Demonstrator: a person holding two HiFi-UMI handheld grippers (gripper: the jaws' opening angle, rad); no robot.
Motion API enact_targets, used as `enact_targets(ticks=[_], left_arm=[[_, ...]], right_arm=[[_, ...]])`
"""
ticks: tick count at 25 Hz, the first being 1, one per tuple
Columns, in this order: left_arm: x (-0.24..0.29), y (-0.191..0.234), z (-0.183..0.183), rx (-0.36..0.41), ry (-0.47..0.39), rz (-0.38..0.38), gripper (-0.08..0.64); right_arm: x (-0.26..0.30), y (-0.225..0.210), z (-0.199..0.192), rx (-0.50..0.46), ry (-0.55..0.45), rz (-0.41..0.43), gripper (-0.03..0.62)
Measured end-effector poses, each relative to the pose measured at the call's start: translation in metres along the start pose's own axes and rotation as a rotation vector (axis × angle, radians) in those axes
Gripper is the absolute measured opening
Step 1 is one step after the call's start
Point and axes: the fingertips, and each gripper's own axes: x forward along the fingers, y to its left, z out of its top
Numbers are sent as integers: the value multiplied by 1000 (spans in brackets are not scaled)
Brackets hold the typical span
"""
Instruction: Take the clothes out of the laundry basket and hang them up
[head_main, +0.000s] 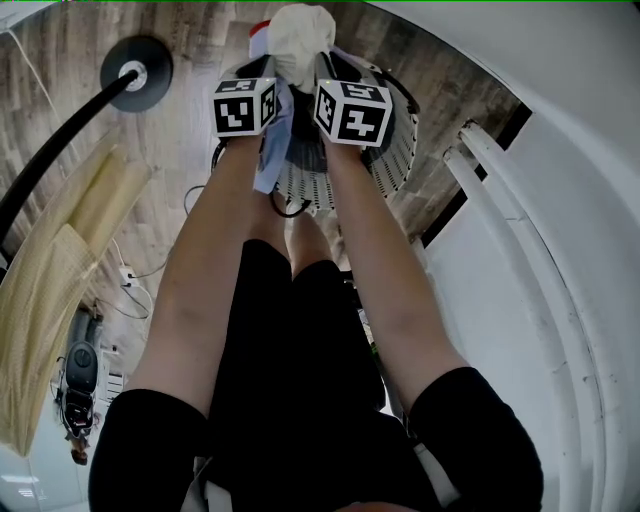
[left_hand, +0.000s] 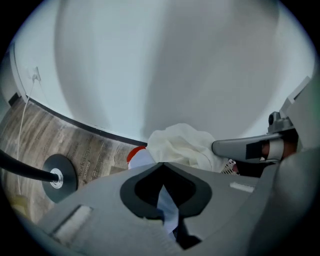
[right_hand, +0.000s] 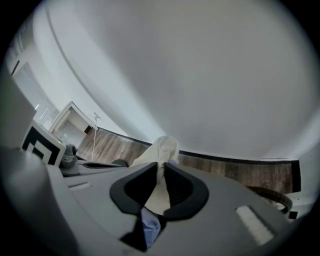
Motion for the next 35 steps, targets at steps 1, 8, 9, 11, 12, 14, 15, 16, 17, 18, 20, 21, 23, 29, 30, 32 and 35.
enact_targets(ticks=[1, 8, 9, 11, 12, 14, 15, 16, 17, 18, 20, 21, 23, 29, 30, 32, 35], left_arm=[[-7, -2, 4, -2, -20, -3, 9], [-69, -26, 29, -39, -169, -28, 9], [-79, -29, 31, -46, -187, -30, 9], [-99, -37, 37, -56, -222, -33, 9], [-109, -41, 41, -59, -242, -35, 9], [-130, -48, 49, -62, -280, -40, 8], [-140, -51, 53, -61, -298, -42, 9], [-152, -55, 57, -57, -316, -42, 8], [-164, -59, 61, -51, -336, -40, 9], [-178, -64, 65, -41, -357, -35, 8], [-209, -75, 74, -10, -406, -22, 8], [-226, -81, 79, 9, -432, -17, 9], [-266, -88, 86, 42, -484, -11, 8], [-417, -70, 104, 101, -656, -34, 8], [-437, -76, 108, 116, -688, -37, 8], [-478, -93, 113, 138, -748, -43, 8], [-541, -117, 116, 173, -833, -47, 8]], right_arm=[[-7, 2, 2, -1, -17, 3, 48], [-69, 13, 29, -21, -143, 28, 48], [-79, 14, 33, -20, -158, 32, 48], [-100, 19, 42, -22, -188, 44, 48], [-109, 23, 46, -26, -203, 52, 47], [-129, 30, 55, -41, -233, 68, 48], [-139, 35, 58, -52, -247, 75, 48], [-150, 40, 61, -68, -260, 82, 48], [-161, 46, 63, -88, -273, 88, 48], [-173, 53, 66, -113, -285, 94, 48], [-201, 67, 72, -161, -315, 106, 46], [-217, 76, 75, -183, -334, 113, 46], [-248, 99, 83, -223, -372, 131, 46], [-339, 216, 109, -347, -491, 186, 46], [-357, 226, 113, -368, -515, 199, 46], [-395, 242, 118, -411, -561, 229, 46], [-451, 269, 120, -475, -625, 282, 46]])
